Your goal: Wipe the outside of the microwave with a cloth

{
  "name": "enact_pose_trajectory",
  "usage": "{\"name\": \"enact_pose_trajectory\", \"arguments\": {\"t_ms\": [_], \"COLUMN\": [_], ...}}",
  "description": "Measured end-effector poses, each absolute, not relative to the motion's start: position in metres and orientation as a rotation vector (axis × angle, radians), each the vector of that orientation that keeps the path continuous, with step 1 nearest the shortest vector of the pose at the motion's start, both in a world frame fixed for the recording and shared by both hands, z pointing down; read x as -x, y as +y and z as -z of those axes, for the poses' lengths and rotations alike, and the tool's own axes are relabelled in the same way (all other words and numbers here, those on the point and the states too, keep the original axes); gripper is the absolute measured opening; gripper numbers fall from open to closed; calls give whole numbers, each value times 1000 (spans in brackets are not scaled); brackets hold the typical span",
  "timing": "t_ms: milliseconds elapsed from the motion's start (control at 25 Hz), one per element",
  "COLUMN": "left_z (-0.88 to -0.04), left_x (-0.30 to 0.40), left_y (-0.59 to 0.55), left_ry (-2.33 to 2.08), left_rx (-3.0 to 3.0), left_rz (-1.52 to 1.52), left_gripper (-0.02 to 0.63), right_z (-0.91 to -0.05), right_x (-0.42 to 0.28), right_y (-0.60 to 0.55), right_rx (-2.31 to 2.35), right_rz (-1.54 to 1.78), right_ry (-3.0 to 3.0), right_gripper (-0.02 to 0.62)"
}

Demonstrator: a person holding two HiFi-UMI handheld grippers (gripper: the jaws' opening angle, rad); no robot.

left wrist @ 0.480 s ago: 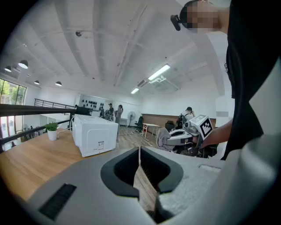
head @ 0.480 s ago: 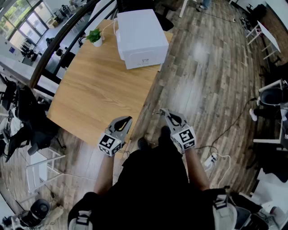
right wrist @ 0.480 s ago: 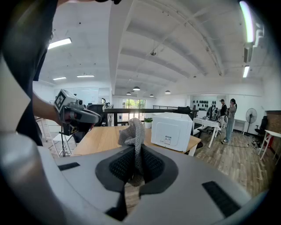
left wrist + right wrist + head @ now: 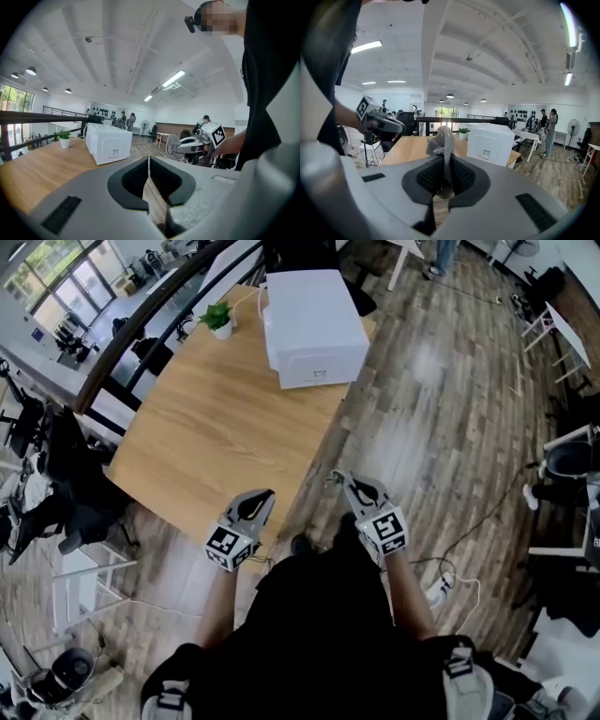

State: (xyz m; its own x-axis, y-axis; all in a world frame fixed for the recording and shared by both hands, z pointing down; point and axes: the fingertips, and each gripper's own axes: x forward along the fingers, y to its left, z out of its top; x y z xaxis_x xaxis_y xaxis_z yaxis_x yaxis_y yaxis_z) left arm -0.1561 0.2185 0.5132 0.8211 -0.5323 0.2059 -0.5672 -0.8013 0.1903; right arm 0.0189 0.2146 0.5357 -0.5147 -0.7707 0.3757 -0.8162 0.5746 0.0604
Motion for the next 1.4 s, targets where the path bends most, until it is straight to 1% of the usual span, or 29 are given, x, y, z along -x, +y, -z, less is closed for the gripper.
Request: {"name": "enact_pose_trajectory", "arguments": {"t_ms": [120, 240, 600, 1200, 1400], "left_z": [-510, -509, -509, -497, -506], "left_x": [157, 153, 131, 60, 53], "left_y": [215, 213, 202, 158, 149], "left_ry": [-855, -858, -914, -1108, -1127], "left_rx": [-2767, -2768, -2751, -2684, -2637], "left_rz": [-197, -194, -237, -255, -256], "left_gripper": [11, 11, 11, 11, 11], "right_z": [-530, -536, -542, -540, -549], "right_x": [-16, -19, -48, -115, -120], "right_y": [209, 209, 193, 112, 87], "right_rx": [-1269, -1273, -1227, -1069, -1042], "right_rz": [-126, -168, -193, -141, -147], "right_ry": [-2470, -2458, -2482, -2589, -2589], "right_gripper": [15, 15, 15, 15, 15]}}
